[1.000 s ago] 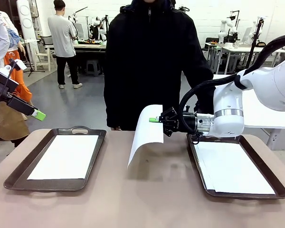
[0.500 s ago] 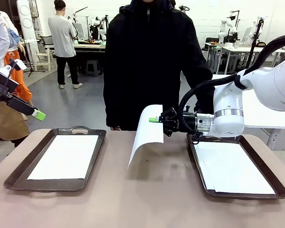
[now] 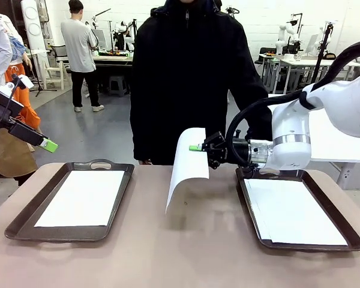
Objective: Sort the A4 documents.
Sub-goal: Place the A4 Paper in the designated Handle tray.
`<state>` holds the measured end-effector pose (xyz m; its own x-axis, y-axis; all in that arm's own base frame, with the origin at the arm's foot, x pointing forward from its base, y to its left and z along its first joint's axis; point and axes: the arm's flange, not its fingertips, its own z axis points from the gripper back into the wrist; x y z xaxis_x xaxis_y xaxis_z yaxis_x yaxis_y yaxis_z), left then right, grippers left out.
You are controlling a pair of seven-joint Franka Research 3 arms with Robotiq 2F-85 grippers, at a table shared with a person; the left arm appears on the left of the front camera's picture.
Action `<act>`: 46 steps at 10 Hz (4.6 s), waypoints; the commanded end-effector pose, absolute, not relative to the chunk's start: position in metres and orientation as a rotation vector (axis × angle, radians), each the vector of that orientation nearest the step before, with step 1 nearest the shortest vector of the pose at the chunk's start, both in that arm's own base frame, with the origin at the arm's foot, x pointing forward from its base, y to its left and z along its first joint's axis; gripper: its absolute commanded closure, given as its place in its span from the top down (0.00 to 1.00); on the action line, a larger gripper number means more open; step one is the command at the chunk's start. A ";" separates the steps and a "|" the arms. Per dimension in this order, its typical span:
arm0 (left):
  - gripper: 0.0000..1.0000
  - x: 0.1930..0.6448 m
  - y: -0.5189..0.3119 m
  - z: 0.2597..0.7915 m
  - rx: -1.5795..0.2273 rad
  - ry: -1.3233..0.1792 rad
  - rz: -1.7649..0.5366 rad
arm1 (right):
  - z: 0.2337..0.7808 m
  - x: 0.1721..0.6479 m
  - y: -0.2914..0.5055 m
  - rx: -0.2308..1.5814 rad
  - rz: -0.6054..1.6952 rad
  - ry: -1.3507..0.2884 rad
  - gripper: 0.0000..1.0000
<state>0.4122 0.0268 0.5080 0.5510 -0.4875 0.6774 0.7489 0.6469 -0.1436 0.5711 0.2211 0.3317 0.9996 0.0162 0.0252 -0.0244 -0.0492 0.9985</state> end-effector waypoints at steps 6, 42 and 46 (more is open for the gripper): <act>1.00 0.411 0.027 0.507 -0.436 -0.639 -0.771 | 0.384 0.524 0.095 1.370 0.180 0.113 0.01; 1.00 0.411 0.027 0.507 -0.436 -0.639 -0.771 | 0.327 0.540 -0.071 0.546 0.045 -0.096 0.47; 1.00 0.411 0.027 0.507 -0.436 -0.639 -0.771 | 0.335 0.538 -0.078 0.485 0.046 -0.106 0.83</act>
<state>0.4122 0.0269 0.5079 0.5510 -0.4872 0.6776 0.7489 0.6468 -0.1440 0.5387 -0.0787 0.3301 0.9913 0.0433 0.1245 -0.0998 0.8633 0.4947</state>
